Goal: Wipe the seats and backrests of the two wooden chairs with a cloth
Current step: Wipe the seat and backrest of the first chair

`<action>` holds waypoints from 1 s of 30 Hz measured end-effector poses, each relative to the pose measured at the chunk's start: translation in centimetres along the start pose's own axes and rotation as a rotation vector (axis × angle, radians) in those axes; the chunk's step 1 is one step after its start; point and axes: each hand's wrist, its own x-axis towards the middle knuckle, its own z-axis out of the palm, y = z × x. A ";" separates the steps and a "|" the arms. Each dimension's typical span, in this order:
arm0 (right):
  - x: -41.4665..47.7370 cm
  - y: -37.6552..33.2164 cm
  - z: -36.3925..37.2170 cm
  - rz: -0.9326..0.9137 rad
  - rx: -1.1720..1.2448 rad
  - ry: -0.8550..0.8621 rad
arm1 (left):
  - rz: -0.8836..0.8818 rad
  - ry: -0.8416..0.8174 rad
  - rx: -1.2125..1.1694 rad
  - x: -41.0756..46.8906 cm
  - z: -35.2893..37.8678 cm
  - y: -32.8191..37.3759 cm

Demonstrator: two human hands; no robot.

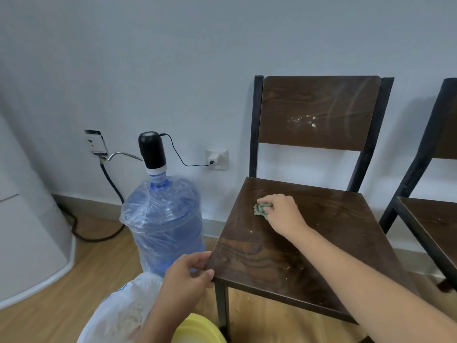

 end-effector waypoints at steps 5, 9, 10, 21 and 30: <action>-5.7 -3.1 2.3 -0.216 -0.001 -0.160 | -0.069 -0.015 -0.034 0.2 -0.8 -0.4; -8.9 -3.7 0.6 -0.336 -0.042 -0.298 | -0.112 -0.034 -0.045 0.2 -1.0 0.6; -9.2 -3.8 -0.2 -0.364 -0.035 -0.371 | -0.123 -0.037 -0.046 0.2 -1.1 0.7; -4.0 -1.3 0.9 -0.151 -0.012 -0.087 | -0.145 -0.077 0.013 -0.2 -1.7 0.6; -8.8 0.2 -1.6 -0.438 -0.136 -0.271 | -0.066 0.056 -0.049 0.8 -1.4 1.6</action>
